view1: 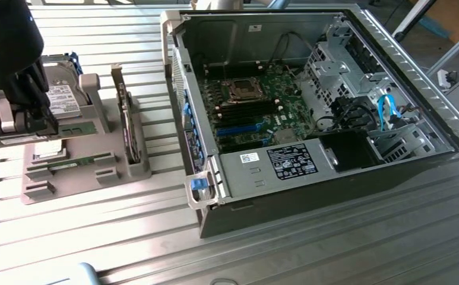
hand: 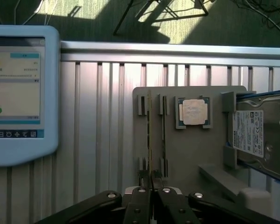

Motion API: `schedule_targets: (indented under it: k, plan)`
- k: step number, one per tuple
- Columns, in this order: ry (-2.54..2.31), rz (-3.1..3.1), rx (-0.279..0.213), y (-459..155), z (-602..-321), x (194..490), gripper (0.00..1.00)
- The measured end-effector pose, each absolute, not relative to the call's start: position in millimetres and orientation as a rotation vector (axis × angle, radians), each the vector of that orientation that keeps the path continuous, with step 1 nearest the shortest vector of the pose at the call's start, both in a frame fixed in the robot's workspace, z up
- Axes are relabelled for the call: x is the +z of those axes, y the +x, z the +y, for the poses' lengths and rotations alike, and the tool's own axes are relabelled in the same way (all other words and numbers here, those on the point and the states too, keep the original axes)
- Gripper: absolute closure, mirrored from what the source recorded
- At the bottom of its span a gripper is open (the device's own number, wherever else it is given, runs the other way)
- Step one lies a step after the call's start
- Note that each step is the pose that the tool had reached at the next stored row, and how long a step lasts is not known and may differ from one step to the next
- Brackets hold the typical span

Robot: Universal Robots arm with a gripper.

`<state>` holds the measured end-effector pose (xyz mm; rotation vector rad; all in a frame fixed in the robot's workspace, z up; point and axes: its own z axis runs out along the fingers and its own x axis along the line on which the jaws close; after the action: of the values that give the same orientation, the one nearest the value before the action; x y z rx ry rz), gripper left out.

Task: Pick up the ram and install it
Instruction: 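Pick up the ram and move it above insertion slot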

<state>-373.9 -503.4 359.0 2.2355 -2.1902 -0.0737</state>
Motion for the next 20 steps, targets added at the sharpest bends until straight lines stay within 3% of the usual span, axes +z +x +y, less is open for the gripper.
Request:
schedule_targets:
  k: [20]
  plan:
    - [2.236, -2.19, -0.074, -373, -503, 405, 0.88]
